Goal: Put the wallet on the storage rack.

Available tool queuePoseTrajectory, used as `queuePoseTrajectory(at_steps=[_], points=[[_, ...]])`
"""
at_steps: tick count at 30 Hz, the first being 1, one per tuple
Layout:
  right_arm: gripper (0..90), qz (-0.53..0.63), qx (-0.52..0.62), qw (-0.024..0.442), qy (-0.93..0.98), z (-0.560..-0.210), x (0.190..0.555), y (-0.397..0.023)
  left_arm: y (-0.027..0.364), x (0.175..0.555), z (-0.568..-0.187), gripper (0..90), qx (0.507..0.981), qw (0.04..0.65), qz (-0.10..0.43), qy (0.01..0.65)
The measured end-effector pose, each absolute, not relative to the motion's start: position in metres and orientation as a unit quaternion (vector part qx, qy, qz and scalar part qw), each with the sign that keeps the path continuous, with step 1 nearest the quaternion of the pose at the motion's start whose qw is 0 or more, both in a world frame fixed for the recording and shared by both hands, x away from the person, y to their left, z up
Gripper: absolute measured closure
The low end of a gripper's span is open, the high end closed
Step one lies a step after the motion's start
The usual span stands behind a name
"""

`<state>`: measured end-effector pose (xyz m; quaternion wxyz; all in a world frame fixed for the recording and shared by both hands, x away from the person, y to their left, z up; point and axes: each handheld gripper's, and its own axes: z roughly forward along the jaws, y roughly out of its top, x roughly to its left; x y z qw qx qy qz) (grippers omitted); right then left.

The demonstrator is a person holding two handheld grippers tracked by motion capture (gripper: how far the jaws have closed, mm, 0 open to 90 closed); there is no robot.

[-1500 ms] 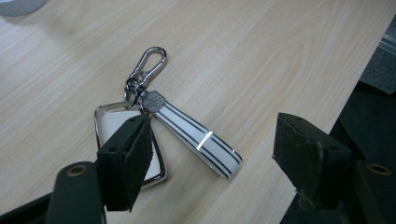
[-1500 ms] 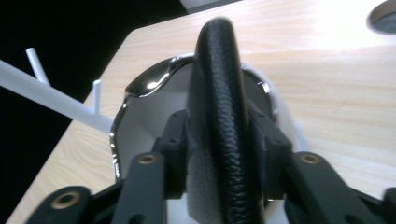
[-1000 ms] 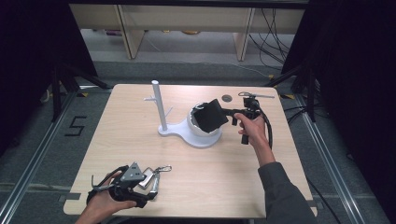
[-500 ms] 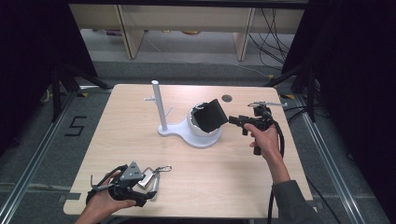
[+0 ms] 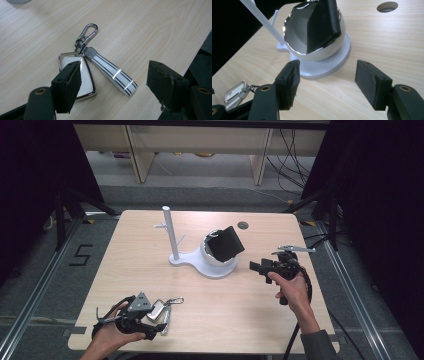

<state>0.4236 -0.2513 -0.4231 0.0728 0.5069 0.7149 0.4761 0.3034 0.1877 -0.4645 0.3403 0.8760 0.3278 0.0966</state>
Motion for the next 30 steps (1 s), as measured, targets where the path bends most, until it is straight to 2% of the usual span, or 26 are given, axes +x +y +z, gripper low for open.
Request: queuePoseTrajectory(at_steps=[18, 30], points=[[36.0, 0.457, 0.490, 0.058, 0.741, -0.448, 0.395, -0.240, 0.187, 0.306, -0.469, 27.2, 0.872, 0.342, 0.099, 0.336], [30.2, 0.430, 0.460, 0.056, 0.775, -0.465, 0.370, -0.218, 0.189, 0.308, -0.471, 26.5, 0.867, 0.342, 0.103, 0.347]])
